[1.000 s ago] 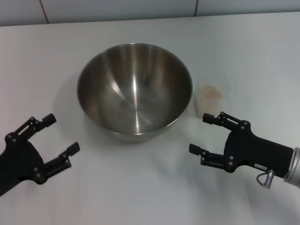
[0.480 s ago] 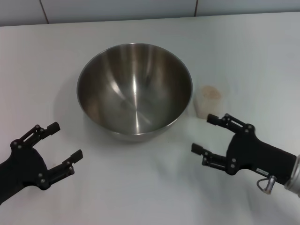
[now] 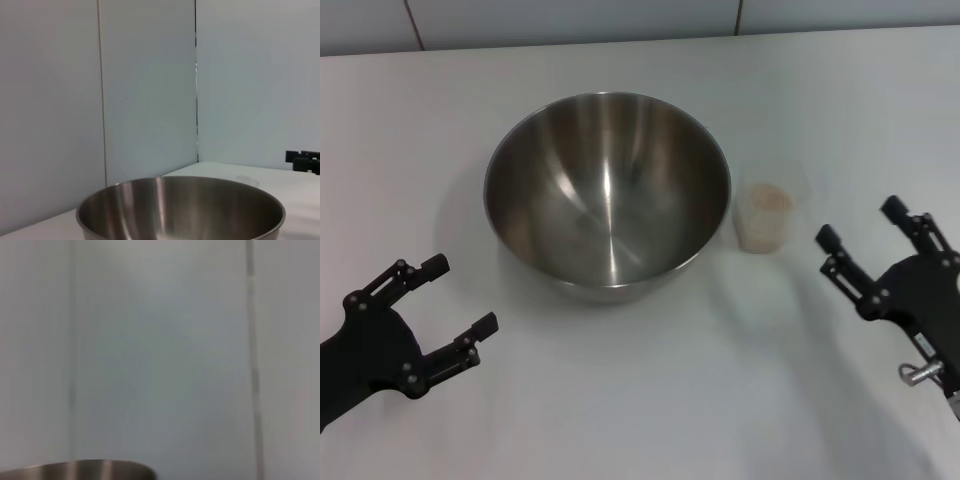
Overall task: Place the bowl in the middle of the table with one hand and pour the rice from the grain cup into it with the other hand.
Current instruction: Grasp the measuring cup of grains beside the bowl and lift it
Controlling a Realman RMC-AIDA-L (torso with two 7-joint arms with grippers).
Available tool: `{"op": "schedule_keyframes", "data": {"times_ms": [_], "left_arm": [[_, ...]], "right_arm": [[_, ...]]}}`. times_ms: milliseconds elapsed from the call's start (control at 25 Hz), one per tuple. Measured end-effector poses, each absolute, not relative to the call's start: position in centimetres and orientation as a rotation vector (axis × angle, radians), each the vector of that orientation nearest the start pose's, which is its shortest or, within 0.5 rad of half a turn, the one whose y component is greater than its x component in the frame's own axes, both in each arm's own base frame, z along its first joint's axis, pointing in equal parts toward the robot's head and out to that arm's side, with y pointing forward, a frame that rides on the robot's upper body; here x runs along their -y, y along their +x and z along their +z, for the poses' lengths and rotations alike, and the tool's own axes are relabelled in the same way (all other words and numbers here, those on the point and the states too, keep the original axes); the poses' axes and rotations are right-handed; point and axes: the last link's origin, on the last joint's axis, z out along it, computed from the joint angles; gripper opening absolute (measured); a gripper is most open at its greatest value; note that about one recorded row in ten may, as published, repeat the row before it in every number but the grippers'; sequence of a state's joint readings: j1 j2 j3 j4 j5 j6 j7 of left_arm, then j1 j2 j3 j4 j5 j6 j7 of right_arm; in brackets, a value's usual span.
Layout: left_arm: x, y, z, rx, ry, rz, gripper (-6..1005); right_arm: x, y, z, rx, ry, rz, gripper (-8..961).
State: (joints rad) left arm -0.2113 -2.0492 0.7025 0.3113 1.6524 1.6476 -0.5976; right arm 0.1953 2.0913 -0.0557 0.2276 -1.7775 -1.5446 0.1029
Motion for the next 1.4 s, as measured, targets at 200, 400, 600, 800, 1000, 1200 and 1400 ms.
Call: {"op": "schedule_keyframes", "data": {"times_ms": [200,400,600,800,1000,1200,1400], "left_arm": [[-21.7,-33.5,-1.3,0.299,-2.371,-0.870,841],[-21.6,-33.4,-1.3,0.298,-2.368,-0.878,841],[-21.6,-33.4,-1.2,0.299,-2.364,-0.880,841],[-21.6,-33.4,-1.2,0.302,-2.355,-0.884,841],[-21.8,-33.4,-1.2,0.305,-2.342,-0.889,841],[-21.9,-33.3,-1.1,0.304,-2.326,-0.892,841],[-22.3,-33.2,-1.0,0.293,-2.324,-0.896,841]], "right_arm": [[-20.4,33.3,-5.7,-0.549,-1.672,0.772,827],[-21.9,34.2,-6.2,-0.611,-1.678,0.683,827],[-22.9,34.1,-6.5,-0.605,-1.711,0.665,827],[-24.2,34.2,-6.5,-0.599,-1.733,0.633,826],[-25.2,33.9,-6.5,-0.582,-1.747,0.624,826],[-26.4,33.6,-6.5,-0.573,-1.766,0.616,827],[-27.5,33.3,-6.4,-0.566,-1.766,0.610,827]]}}
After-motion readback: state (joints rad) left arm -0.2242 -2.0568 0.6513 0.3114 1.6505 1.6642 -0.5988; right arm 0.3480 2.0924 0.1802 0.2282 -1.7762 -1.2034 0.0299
